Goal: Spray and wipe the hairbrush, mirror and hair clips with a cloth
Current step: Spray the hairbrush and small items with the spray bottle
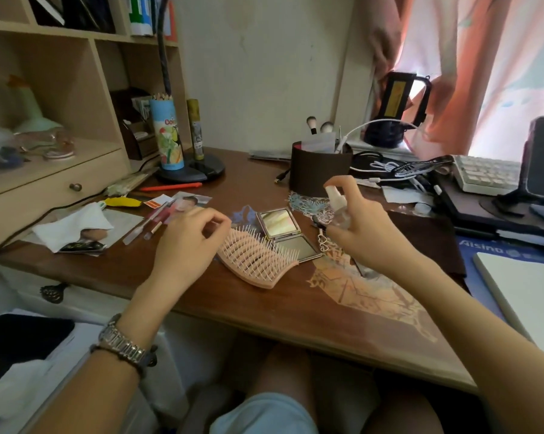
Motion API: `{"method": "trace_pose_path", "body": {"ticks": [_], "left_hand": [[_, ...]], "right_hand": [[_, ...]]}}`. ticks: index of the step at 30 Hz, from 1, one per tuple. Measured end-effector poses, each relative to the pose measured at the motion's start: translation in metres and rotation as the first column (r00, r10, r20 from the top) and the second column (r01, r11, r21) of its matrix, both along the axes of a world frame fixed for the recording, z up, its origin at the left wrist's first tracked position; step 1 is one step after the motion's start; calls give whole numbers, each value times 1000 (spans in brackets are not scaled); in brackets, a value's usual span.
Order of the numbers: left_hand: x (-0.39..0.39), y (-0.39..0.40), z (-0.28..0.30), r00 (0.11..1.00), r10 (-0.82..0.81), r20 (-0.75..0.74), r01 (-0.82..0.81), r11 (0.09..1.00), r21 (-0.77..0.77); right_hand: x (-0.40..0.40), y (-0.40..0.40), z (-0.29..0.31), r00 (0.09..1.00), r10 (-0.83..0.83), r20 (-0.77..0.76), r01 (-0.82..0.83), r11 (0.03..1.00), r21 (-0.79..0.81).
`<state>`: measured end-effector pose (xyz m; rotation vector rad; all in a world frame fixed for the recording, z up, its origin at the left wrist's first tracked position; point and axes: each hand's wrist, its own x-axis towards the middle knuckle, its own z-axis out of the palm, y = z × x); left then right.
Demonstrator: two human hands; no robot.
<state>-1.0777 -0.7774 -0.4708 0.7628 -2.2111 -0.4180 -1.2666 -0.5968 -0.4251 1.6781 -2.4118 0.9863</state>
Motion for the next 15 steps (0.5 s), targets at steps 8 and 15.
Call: {"method": "trace_pose_path", "body": {"ticks": [8, 15], "left_hand": [[-15, 2, 0, 999, -13, 32, 11, 997, 71], [-18, 2, 13, 998, -10, 62, 5, 996, 89]], "right_hand": [[-3, -9, -7, 1000, 6, 11, -6, 1000, 1], [-8, -11, 4, 998, 26, 56, -23, 998, -54]]}}
